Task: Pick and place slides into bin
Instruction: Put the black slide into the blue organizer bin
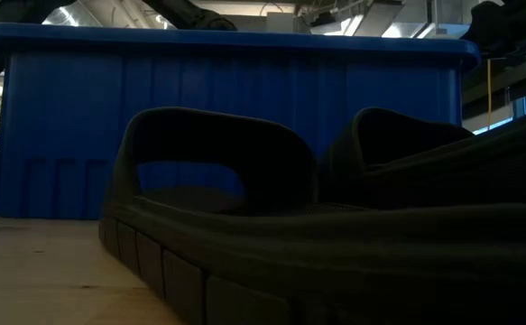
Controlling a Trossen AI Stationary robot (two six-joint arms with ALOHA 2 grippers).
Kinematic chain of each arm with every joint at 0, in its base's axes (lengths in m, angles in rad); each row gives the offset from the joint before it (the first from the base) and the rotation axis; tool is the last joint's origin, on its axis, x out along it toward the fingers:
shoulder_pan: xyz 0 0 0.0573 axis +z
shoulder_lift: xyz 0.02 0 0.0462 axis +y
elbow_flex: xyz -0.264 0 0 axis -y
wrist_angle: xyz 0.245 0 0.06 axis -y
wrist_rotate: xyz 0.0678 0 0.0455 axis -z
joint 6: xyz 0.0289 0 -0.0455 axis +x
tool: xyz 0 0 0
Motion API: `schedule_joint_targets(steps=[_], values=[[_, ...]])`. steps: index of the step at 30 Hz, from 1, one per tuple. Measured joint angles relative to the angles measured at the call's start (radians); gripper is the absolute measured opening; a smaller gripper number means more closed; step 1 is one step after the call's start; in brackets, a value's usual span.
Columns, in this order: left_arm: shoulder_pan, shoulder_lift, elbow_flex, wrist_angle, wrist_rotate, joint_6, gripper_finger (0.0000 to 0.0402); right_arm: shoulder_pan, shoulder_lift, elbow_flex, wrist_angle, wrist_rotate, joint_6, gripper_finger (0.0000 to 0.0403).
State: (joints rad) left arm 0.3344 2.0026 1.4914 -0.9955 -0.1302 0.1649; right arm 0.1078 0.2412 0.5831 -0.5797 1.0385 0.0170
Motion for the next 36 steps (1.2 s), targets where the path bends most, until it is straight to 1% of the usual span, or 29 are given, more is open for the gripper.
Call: schedule_joint_targets(steps=[7,16,20,24,29,33,36], values=[[-0.002,-0.003,0.000,-0.004,-0.010,0.002,0.0212,0.000,0.000,0.000,0.000,0.000,0.000,0.0255],[0.000,-0.056,-0.002,0.042,-0.026,-0.008,0.0212,0.000,0.000,0.000,0.000,0.000,0.000,0.0255],[-0.003,-0.107,-0.002,0.085,-0.019,-0.051,0.0212,0.000,0.000,0.000,0.000,-0.001,0.000,0.0255],[-0.023,-0.206,-0.002,0.161,-0.026,-0.069,0.0212,0.000,0.000,0.000,0.001,-0.002,0.000,0.0255],[-0.090,-0.387,-0.002,0.257,-0.037,-0.070,0.0212,0.000,0.000,0.000,0.001,-0.004,0.000,0.0255],[-0.181,-0.523,-0.002,0.316,-0.039,-0.104,0.0212,0.000,0.000,0.000,0.002,-0.004,0.000,0.0255],[-0.283,-0.592,-0.002,0.356,-0.041,-0.111,0.0212,0.000,0.000,0.000,0.002,-0.004,0.000,0.0255]])
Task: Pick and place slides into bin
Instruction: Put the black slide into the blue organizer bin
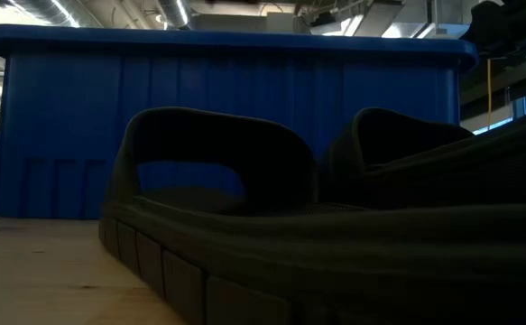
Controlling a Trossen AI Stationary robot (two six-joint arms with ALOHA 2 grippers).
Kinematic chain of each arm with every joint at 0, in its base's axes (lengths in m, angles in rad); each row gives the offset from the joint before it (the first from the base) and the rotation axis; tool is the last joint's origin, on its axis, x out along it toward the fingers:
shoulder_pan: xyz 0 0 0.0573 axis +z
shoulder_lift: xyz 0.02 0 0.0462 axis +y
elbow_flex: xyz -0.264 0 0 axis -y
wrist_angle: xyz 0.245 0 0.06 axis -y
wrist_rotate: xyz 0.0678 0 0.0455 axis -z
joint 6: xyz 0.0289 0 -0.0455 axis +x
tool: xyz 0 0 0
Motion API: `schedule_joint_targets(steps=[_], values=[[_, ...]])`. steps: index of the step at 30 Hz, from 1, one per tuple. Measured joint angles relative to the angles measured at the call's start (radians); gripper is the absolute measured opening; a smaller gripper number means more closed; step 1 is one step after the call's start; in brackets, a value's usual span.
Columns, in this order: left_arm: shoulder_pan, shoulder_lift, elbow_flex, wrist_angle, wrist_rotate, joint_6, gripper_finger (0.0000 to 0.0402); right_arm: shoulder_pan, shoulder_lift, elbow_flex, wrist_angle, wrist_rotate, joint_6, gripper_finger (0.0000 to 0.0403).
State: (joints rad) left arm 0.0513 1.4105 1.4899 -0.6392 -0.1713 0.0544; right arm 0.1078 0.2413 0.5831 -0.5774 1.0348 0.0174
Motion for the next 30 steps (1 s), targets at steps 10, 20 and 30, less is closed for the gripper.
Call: schedule_joint_targets(steps=[10,20,30], values=[[-0.406,0.032,0.000,0.020,-0.320,-0.135,0.0212,0.000,0.000,0.000,0.000,-0.001,0.000,0.0255],[-0.624,0.247,0.000,0.031,-0.495,-0.441,0.0212,0.000,0.000,0.000,0.001,-0.017,0.000,0.0255],[-0.753,0.470,0.138,0.076,-0.500,-0.594,0.0212,0.000,0.000,0.000,0.003,-0.018,0.000,0.0255]])
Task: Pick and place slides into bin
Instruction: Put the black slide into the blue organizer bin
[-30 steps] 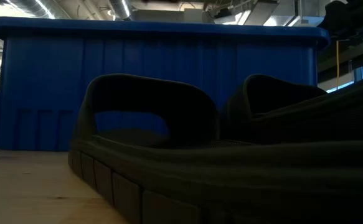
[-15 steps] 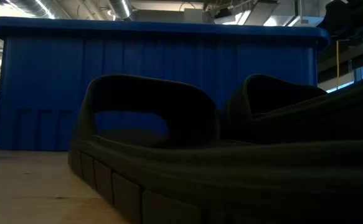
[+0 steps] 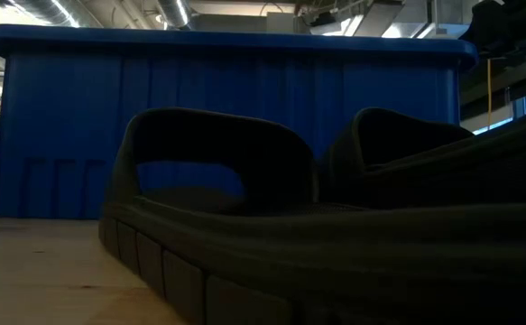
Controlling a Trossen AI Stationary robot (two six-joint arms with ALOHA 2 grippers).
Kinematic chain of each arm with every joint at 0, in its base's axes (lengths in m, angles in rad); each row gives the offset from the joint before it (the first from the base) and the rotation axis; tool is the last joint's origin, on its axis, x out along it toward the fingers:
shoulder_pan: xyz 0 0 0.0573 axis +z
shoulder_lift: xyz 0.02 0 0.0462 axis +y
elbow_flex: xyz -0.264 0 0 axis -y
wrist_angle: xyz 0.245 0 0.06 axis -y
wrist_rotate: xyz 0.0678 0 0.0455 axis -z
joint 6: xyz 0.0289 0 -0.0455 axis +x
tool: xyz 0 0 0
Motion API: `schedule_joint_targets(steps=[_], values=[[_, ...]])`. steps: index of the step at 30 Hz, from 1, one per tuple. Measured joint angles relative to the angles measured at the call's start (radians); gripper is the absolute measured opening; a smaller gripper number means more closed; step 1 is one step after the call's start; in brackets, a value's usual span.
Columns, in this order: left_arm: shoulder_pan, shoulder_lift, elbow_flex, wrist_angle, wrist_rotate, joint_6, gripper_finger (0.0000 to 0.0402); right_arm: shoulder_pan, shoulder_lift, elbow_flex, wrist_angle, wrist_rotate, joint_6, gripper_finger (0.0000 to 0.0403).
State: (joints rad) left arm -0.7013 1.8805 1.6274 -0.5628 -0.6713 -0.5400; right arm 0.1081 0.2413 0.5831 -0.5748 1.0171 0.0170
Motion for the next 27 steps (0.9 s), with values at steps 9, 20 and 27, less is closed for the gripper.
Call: schedule_joint_targets(steps=[9,20,27], values=[[-0.027,0.286,0.471,-0.459,0.045,-0.192,0.0212,0.000,0.000,0.000,0.002,-0.002,0.011,0.0255],[-0.003,0.507,0.649,-0.817,0.169,-0.510,0.0212,0.000,0.000,0.000,0.002,-0.073,0.010,0.0255],[0.036,0.557,0.649,-0.928,0.169,-0.558,0.0212,0.000,0.000,0.000,0.002,-0.073,0.009,0.0255]])
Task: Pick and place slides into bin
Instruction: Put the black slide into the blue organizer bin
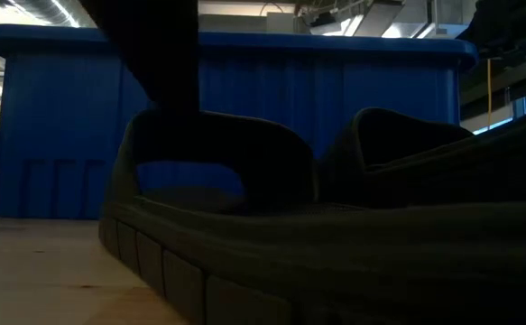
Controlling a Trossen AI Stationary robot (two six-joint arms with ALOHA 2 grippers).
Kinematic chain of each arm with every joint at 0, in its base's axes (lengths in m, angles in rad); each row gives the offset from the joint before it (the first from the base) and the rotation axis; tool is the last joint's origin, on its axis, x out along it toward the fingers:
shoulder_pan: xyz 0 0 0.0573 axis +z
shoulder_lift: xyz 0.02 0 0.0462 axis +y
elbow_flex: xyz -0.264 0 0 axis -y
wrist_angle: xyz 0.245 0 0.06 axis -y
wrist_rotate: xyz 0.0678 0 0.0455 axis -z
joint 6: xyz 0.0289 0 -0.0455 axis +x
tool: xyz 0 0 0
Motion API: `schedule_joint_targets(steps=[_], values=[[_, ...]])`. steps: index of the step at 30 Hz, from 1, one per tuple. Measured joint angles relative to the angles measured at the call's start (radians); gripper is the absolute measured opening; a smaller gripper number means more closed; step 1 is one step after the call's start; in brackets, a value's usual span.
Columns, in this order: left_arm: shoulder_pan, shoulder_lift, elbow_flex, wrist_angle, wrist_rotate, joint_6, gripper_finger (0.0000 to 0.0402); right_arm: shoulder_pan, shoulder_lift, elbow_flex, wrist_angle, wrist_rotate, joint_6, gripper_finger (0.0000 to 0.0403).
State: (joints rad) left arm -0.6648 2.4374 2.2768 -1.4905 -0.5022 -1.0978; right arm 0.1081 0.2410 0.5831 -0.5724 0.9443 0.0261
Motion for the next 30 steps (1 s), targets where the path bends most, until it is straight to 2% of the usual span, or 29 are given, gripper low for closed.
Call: schedule_joint_targets(steps=[7,13,24,27,30], values=[[0.044,-0.002,-0.044,-0.054,0.005,0.001,0.0212,0.000,0.000,0.000,0.000,0.000,0.000,0.0255],[0.086,-0.003,-0.068,-0.032,0.058,0.004,0.0212,0.000,0.000,0.000,0.000,0.000,0.000,0.0255],[0.125,-0.003,-0.068,0.001,0.080,0.001,0.0212,0.000,0.000,0.000,0.000,0.000,0.000,0.0255],[0.133,-0.003,-0.068,-0.003,0.099,0.008,0.0203,0.000,0.000,0.000,0.000,0.000,0.000,0.0255],[0.136,-0.003,-0.068,-0.009,0.101,0.010,0.0177,0.000,0.000,0.000,0.000,0.000,0.000,0.0255]])
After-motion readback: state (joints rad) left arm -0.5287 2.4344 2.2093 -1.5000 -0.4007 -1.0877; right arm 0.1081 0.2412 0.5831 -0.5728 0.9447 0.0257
